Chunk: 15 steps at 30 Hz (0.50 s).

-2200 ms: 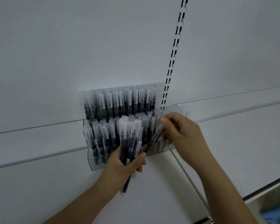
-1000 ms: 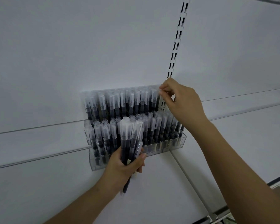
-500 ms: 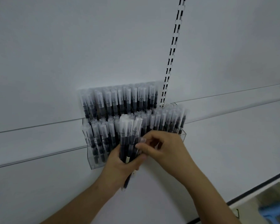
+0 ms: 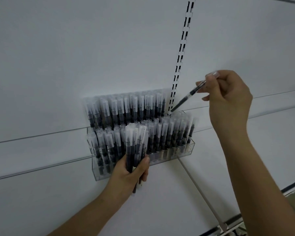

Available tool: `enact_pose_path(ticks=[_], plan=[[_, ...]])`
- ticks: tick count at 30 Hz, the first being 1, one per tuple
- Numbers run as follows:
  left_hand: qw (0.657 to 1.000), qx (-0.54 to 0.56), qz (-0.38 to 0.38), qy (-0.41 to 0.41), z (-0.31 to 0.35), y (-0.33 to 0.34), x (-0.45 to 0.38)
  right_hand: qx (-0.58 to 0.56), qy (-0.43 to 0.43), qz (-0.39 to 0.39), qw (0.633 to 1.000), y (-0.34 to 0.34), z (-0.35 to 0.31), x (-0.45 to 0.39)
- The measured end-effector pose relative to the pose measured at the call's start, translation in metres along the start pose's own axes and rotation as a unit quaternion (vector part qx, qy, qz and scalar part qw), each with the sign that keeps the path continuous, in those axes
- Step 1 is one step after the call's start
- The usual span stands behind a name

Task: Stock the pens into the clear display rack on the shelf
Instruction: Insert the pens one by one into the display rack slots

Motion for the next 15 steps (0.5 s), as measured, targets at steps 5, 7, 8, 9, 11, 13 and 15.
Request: enact_pose_path(ticks=[5,7,8,9,11,13,15], plan=[[1.000,-0.005,0.000,-0.001,0.002,0.000,0.000,0.043,-0.036,-0.062,0.996,0.033,0.009,0.004],[1.000,-0.014,-0.001,-0.004,0.000,-0.001,0.000,0.083,-0.052,-0.105,0.990,0.047,0.015,0.008],[1.000,-0.020,-0.001,-0.005,-0.002,-0.002,0.000,0.098,-0.060,-0.120,0.986,0.052,0.017,0.009],[1.000,-0.022,-0.002,-0.008,-0.003,-0.002,0.000,0.107,-0.070,-0.131,0.983,0.055,0.016,0.009],[1.000,-0.024,-0.004,-0.013,-0.004,-0.003,0.001,0.121,-0.093,-0.150,0.977,0.061,0.013,0.008],[1.000,-0.021,-0.007,-0.017,-0.004,-0.002,0.001,0.139,-0.113,-0.168,0.969,0.065,0.010,0.006],[1.000,-0.015,-0.006,-0.019,-0.004,-0.002,0.001,0.152,-0.124,-0.176,0.965,0.067,0.009,0.005]])
Point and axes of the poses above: each hand's wrist, its own x-axis away from the middle knuckle, its own y-axis out of the palm, z = x × y, the point moved 10 cm from there along -x, towards the middle knuckle, and after that the axes turned 14 degrees about z, right-handed, at the moved point
